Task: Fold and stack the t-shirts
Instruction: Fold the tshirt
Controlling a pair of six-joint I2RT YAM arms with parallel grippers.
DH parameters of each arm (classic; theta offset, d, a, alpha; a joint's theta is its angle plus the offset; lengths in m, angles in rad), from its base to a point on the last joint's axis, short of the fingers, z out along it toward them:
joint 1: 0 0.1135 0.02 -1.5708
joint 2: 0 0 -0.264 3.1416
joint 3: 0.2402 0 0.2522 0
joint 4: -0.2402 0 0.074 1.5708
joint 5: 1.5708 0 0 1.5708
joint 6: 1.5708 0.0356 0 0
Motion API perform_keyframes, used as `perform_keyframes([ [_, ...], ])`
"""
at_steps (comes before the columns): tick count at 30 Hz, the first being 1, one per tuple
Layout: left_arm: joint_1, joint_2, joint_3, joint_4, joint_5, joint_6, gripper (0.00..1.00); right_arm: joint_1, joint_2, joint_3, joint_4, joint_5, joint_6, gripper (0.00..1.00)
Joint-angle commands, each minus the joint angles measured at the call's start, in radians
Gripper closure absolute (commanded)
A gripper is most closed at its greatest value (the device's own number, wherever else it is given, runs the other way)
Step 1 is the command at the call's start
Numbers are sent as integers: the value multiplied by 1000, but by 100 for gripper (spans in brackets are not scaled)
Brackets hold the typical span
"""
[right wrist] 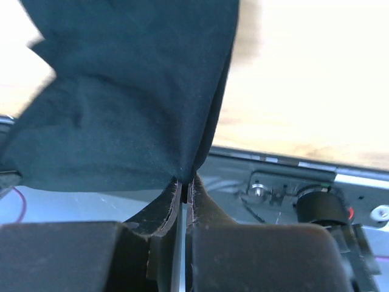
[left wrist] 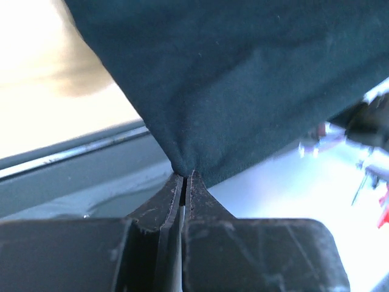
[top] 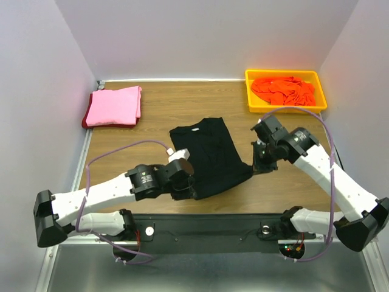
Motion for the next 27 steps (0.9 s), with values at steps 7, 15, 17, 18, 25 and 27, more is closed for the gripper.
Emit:
perform_keyframes([
  [7,47,149,277,-133,-300,35,100,0,160,321,-33,129,-90,99],
  [15,107,134,352,-83,-331,100,100,0,254,485,-35,156,-122,99],
  [17,128,135,355,-72,-323,118,100,1,275,514,-35,170,-132,99],
  [18,137,135,351,-57,-317,124,100,0,283,522,-35,175,-135,99],
  [25,240,124,288,37,-254,178,100,-2,353,603,-16,222,-158,99],
  [27,263,127,276,63,-234,190,100,1,381,619,-4,221,-164,99],
])
